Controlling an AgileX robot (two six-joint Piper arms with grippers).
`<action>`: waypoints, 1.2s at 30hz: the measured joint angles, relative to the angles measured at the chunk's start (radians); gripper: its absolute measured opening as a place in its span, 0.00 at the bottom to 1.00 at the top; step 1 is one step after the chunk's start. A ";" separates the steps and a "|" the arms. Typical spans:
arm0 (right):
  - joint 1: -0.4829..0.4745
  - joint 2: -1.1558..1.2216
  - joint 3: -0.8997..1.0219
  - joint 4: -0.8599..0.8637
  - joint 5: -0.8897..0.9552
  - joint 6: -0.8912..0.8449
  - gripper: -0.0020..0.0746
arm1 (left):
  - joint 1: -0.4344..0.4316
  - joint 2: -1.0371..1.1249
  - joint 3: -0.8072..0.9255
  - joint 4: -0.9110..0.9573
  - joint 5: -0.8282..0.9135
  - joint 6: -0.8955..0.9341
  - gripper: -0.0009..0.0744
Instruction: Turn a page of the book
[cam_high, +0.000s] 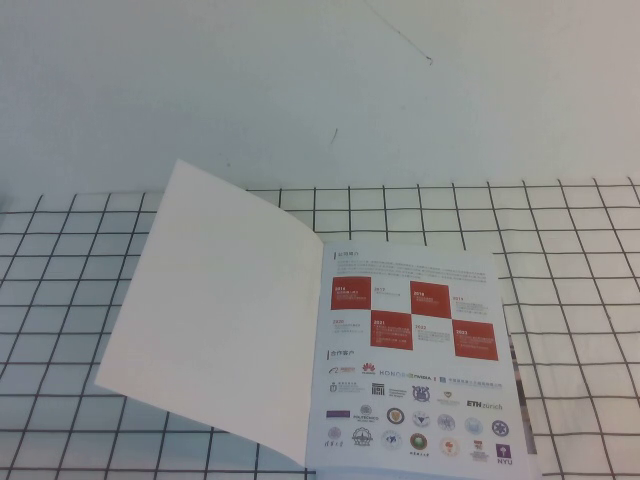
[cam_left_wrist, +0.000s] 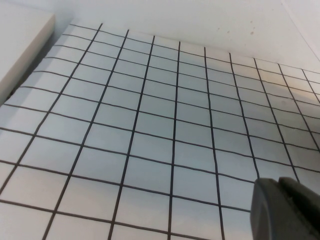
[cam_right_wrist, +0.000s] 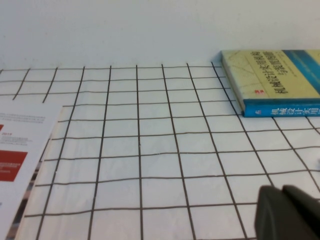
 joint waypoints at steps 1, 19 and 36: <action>0.000 0.000 0.000 0.000 -0.004 0.000 0.03 | 0.000 0.000 0.000 0.000 0.000 0.000 0.01; 0.000 0.000 0.000 0.000 -0.317 0.000 0.03 | 0.000 0.000 0.008 -0.202 -0.437 -0.070 0.01; 0.000 0.000 0.000 0.004 -0.626 0.104 0.03 | 0.000 0.000 0.008 -0.211 -0.609 -0.074 0.01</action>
